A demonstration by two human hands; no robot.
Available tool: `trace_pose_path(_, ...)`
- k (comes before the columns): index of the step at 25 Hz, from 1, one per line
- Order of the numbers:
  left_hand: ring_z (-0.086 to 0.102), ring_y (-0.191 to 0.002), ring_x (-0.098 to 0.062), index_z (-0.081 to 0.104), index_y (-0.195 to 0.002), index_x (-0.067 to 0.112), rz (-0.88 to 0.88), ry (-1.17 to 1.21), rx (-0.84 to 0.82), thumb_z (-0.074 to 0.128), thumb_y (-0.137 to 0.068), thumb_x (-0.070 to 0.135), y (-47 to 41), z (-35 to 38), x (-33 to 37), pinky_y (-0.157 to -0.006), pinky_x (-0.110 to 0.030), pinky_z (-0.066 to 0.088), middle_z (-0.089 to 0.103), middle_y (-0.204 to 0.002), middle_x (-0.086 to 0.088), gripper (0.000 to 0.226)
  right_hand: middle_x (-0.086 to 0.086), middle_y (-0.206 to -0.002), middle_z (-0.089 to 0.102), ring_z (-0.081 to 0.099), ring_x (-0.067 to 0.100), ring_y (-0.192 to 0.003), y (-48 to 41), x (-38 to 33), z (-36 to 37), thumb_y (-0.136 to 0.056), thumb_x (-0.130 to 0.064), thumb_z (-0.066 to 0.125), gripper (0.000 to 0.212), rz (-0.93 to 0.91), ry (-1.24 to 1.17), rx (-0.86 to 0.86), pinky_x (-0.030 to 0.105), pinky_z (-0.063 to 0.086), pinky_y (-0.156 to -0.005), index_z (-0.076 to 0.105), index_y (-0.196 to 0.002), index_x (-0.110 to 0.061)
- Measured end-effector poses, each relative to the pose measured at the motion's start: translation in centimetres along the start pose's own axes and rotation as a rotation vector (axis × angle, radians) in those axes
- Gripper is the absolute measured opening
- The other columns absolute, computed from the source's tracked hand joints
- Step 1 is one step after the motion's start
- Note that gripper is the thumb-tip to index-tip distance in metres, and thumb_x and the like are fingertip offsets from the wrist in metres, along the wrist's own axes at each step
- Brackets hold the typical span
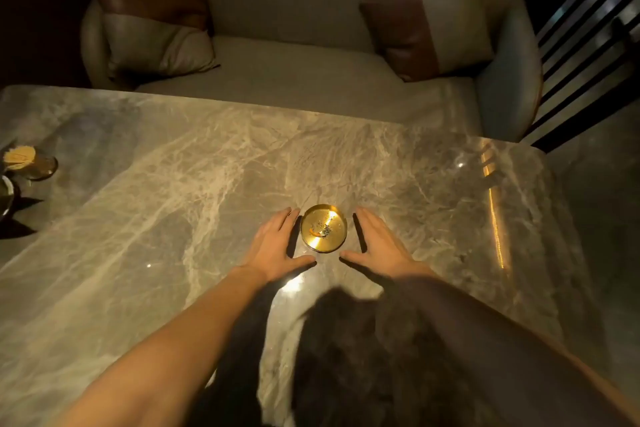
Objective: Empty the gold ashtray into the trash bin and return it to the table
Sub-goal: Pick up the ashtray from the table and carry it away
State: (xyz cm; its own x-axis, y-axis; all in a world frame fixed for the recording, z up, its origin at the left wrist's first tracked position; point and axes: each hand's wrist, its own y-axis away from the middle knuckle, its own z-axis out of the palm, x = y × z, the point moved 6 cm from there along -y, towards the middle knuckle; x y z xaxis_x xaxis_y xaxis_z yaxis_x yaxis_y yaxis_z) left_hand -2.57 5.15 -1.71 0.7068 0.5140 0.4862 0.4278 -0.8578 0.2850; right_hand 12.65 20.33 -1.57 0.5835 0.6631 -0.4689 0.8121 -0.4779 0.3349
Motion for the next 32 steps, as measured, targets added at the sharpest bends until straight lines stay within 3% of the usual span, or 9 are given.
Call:
trace_pose_path(7, 0.014, -0.153, -0.024, 0.009, -0.156, 0.014, 0.068, 0.023, -0.105, 0.059, -0.067, 0.075, -3.4, 2.7, -0.6, -0.124, -0.043, 0.019, 0.014, -0.165, -0.009, 0.119, 0.004, -0.164, 0.007, 0.008, 0.016, -0.151, -3.3, -0.5, 1.2, -0.075, -0.056, 0.073, 0.114, -0.146, -0.001, -0.155, 0.025, 0.008, -0.12, 0.005, -0.154, -0.011)
trace_pose_path(9, 0.016, -0.153, -0.023, 0.008, -0.156, 0.013, 0.079, 0.063, -0.136, 0.063, -0.069, 0.07, -3.8, 3.0, -0.4, -0.122, -0.043, 0.022, 0.016, -0.165, -0.009, 0.117, 0.009, -0.162, 0.016, 0.017, 0.019, -0.149, -3.6, -0.7, 1.4, -0.073, -0.051, 0.076, 0.111, -0.209, 0.029, -0.112, 0.032, 0.021, -0.121, 0.013, -0.153, -0.008)
trace_pose_path(12, 0.028, -0.148, -0.024, 0.015, -0.155, 0.015, 0.064, 0.151, -0.134, 0.069, -0.07, 0.063, -4.3, 3.0, 0.0, -0.12, -0.043, 0.029, 0.027, -0.161, -0.008, 0.111, 0.017, -0.152, 0.041, 0.041, 0.028, -0.139, -4.0, -0.6, 1.6, -0.074, -0.057, 0.067, 0.098, -0.259, 0.01, -0.003, 0.041, 0.044, -0.108, 0.032, -0.148, -0.003)
trace_pose_path(15, 0.031, -0.147, -0.027, 0.019, -0.153, 0.014, 0.069, 0.223, -0.124, 0.07, -0.073, 0.058, -4.3, 2.8, 0.5, -0.119, -0.044, 0.03, 0.031, -0.159, -0.01, 0.105, 0.012, -0.151, 0.042, 0.043, 0.027, -0.137, -4.2, -0.7, 1.3, -0.076, -0.053, 0.067, 0.093, -0.224, -0.023, -0.053, 0.037, 0.042, -0.107, 0.029, -0.149, -0.01)
trace_pose_path(19, 0.034, -0.145, -0.024, 0.024, -0.152, 0.012, 0.072, 0.296, -0.09, 0.079, -0.071, 0.047, -3.9, 2.3, 0.9, -0.115, -0.025, 0.024, 0.034, -0.157, -0.01, 0.104, 0.007, -0.153, 0.039, 0.041, 0.024, -0.139, -4.0, -0.4, 1.3, -0.072, -0.049, 0.075, 0.098, -0.203, -0.133, -0.09, 0.041, 0.043, -0.107, 0.025, -0.151, -0.016)
trace_pose_path(23, 0.043, -0.138, -0.015, 0.03, -0.151, 0.018, 0.05, 0.39, -0.041, 0.086, -0.061, 0.05, -3.3, 1.0, 1.5, -0.112, -0.022, 0.031, 0.041, -0.152, -0.002, 0.111, 0.006, -0.154, 0.038, 0.04, 0.021, -0.139, -3.2, -0.7, 0.5, -0.065, -0.048, 0.082, 0.107, -0.174, -0.222, -0.049, 0.041, 0.042, -0.109, 0.026, -0.151, -0.017)
trace_pose_path(27, 0.05, -0.123, 0.001, 0.038, -0.141, 0.033, 0.045, 0.542, 0.048, 0.086, -0.052, 0.058, -1.9, -1.2, 2.8, -0.099, -0.004, 0.035, 0.048, -0.138, 0.016, 0.105, 0.001, -0.152, 0.041, 0.039, 0.012, -0.138, -2.1, -1.1, -0.9, -0.058, -0.038, 0.09, 0.112, -0.103, -0.461, -0.053, 0.039, 0.037, -0.113, 0.029, -0.15, -0.023)
trace_pose_path(30, 0.052, -0.123, 0.002, 0.038, -0.136, 0.038, 0.049, 0.63, 0.082, 0.09, -0.049, 0.051, -0.9, -2.5, 3.9, -0.102, -0.012, 0.041, 0.051, -0.134, 0.02, 0.102, -0.014, -0.145, 0.044, 0.041, 0.01, -0.137, -1.0, -1.3, -1.9, -0.053, -0.031, 0.092, 0.111, -0.038, -0.673, -0.079, 0.042, 0.037, -0.114, 0.031, -0.145, -0.036)
trace_pose_path(32, 0.053, -0.124, 0.0, 0.039, -0.136, 0.035, 0.043, 0.691, 0.092, 0.092, -0.047, 0.044, -0.2, -3.0, 4.5, -0.106, -0.02, 0.043, 0.052, -0.134, 0.019, 0.104, -0.015, -0.143, 0.045, 0.043, 0.008, -0.137, 0.0, -1.5, -2.8, -0.052, -0.017, 0.093, 0.112, -0.03, -0.771, -0.086, 0.042, 0.036, -0.115, 0.033, -0.146, -0.029)
